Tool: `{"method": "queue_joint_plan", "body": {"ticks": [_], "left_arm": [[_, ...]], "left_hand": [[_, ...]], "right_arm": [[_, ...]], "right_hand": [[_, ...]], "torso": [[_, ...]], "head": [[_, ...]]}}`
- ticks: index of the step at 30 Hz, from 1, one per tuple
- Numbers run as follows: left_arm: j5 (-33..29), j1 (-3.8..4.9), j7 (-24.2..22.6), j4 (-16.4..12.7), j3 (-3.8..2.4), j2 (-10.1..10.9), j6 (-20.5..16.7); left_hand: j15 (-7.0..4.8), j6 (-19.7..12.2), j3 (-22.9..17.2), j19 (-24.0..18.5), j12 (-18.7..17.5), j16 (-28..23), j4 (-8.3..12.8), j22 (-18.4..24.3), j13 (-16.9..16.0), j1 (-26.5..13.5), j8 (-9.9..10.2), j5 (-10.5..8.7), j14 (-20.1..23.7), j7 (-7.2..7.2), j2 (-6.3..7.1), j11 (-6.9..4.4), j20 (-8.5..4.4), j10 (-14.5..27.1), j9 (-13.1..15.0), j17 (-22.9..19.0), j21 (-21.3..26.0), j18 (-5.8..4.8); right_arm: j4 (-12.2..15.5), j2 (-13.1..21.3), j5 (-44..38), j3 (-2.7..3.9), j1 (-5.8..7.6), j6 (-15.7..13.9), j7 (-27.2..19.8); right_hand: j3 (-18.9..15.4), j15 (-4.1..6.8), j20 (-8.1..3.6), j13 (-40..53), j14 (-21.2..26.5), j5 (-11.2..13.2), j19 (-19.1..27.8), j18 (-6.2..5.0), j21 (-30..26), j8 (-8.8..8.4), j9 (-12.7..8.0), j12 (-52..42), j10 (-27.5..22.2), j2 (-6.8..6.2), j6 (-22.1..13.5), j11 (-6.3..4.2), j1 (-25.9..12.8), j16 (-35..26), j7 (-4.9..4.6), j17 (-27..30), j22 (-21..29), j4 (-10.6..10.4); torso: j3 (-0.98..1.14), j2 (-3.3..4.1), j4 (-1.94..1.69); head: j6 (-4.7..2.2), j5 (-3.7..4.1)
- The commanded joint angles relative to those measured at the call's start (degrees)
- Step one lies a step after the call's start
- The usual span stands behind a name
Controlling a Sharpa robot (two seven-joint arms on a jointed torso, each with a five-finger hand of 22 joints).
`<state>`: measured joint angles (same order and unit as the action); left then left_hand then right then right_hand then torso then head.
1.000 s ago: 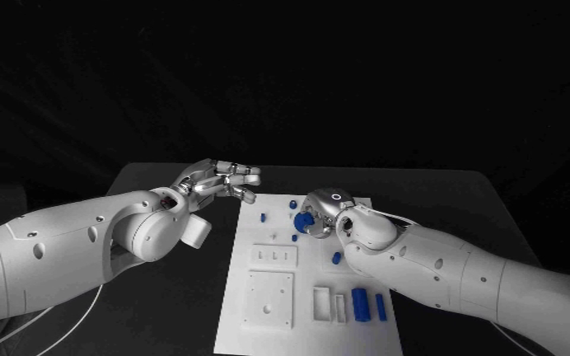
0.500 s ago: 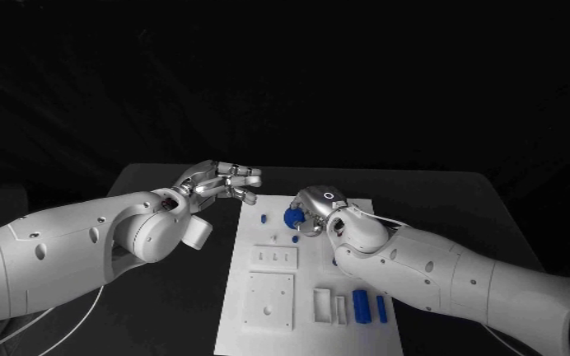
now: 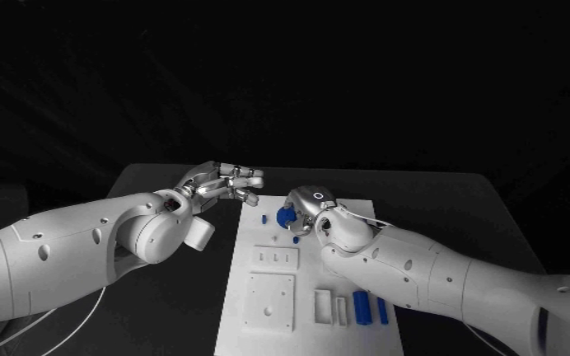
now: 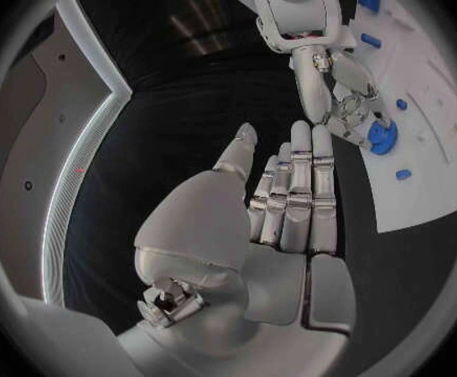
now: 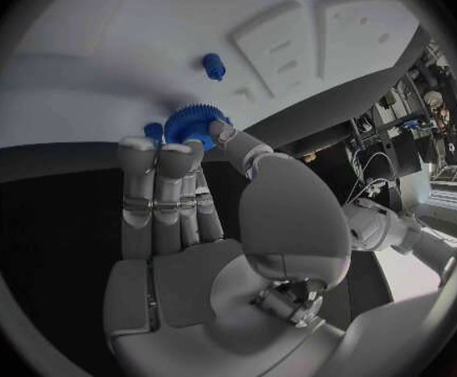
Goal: Assemble the parts on the task board
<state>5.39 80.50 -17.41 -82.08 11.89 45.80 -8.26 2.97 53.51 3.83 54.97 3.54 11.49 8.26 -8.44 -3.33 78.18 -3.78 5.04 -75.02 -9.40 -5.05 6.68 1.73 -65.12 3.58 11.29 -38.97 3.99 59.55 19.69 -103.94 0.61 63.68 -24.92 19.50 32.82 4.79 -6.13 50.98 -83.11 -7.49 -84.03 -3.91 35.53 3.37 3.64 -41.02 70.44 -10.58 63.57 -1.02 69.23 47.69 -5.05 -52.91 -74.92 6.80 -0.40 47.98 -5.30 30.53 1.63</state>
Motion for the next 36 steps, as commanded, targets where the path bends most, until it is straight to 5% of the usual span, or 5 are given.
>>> {"method": "queue_joint_plan", "body": {"ticks": [1, 19, 31, 36], "left_arm": [[0.17, 0.01, -0.27, -0.02, -0.04, -0.35, 0.93], [0.22, 0.02, -0.17, -0.04, -0.04, -0.36, 0.92], [0.24, 0.02, -0.14, 0.0, -0.04, -0.43, 0.9], [0.24, 0.02, -0.14, 0.0, -0.04, -0.39, 0.9]], "left_hand": [[0.1, -0.18, 0.06, -0.41, -0.14, -0.24, -0.33, 0.08, -0.08, -0.36, -0.05, -0.03, 0.39, 0.04, -0.08, 0.01, 0.17, 0.26, 0.08, -0.06, -0.12, 0.59], [0.1, -0.18, 0.06, -0.41, -0.14, -0.24, -0.33, 0.08, -0.08, -0.36, -0.05, -0.03, 0.39, 0.04, -0.08, 0.01, 0.17, 0.26, 0.08, -0.06, -0.12, 0.59], [0.12, -0.53, 0.06, -0.44, -0.13, -0.27, -0.31, 0.15, -0.08, -0.36, 0.0, -0.05, 0.41, 0.01, -0.01, 0.03, 0.18, 0.31, 0.05, -0.07, -0.13, 0.58], [0.12, -0.53, 0.06, -0.44, -0.13, -0.27, -0.31, 0.15, -0.08, -0.36, 0.0, -0.05, 0.41, 0.01, -0.01, 0.03, 0.18, 0.31, 0.05, -0.07, -0.13, 0.58]], "right_arm": [[-0.84, -0.47, -0.86, 0.02, -0.01, 1.14, 1.2], [-2.51, -1.19, 0.12, 0.01, -0.01, 3.06, 1.37], [-3.95, -2.18, 1.55, 0.0, -0.02, 4.31, 1.44], [-4.16, -2.11, 1.61, -0.01, -0.02, 5.02, 1.76]], "right_hand": [[0.09, 0.36, -0.18, 0.05, 0.07, -0.18, 0.02, 0.34, -0.14, 0.18, 0.05, 0.12, 0.03, -0.46, 0.16, -0.37, 0.2, -0.02, -0.14, 0.07, -4.36, -0.22], [-0.62, 0.24, -0.07, -0.18, 0.17, 0.24, 0.33, 0.22, -1.77, 0.16, 0.03, 0.52, -0.35, -0.5, -0.83, -0.2, 0.11, -0.76, -0.36, 0.56, -4.02, -0.56], [-4.48, -0.44, 0.73, -1.73, 0.5, 2.68, 0.61, -0.66, -6.89, -0.01, -0.26, 1.47, -1.13, -0.78, -10.21, 0.66, -0.15, -1.96, -1.52, 1.16, -3.17, -2.75], [-4.72, -0.45, 0.79, -1.91, 0.53, 2.45, 0.49, -0.72, -7.5, 0.06, -0.21, 1.36, -1.25, -0.74, -9.44, 0.66, 0.0, -1.97, -1.49, 1.16, -3.19, -3.07]], "torso": [[0.0, 0.02, 0.04], [0.23, -0.01, 0.21], [0.08, -0.05, 0.11], [0.08, -0.05, 0.21]], "head": [[-0.06, -0.39], [0.08, -0.3], [0.21, -0.25], [0.27, -0.3]]}}
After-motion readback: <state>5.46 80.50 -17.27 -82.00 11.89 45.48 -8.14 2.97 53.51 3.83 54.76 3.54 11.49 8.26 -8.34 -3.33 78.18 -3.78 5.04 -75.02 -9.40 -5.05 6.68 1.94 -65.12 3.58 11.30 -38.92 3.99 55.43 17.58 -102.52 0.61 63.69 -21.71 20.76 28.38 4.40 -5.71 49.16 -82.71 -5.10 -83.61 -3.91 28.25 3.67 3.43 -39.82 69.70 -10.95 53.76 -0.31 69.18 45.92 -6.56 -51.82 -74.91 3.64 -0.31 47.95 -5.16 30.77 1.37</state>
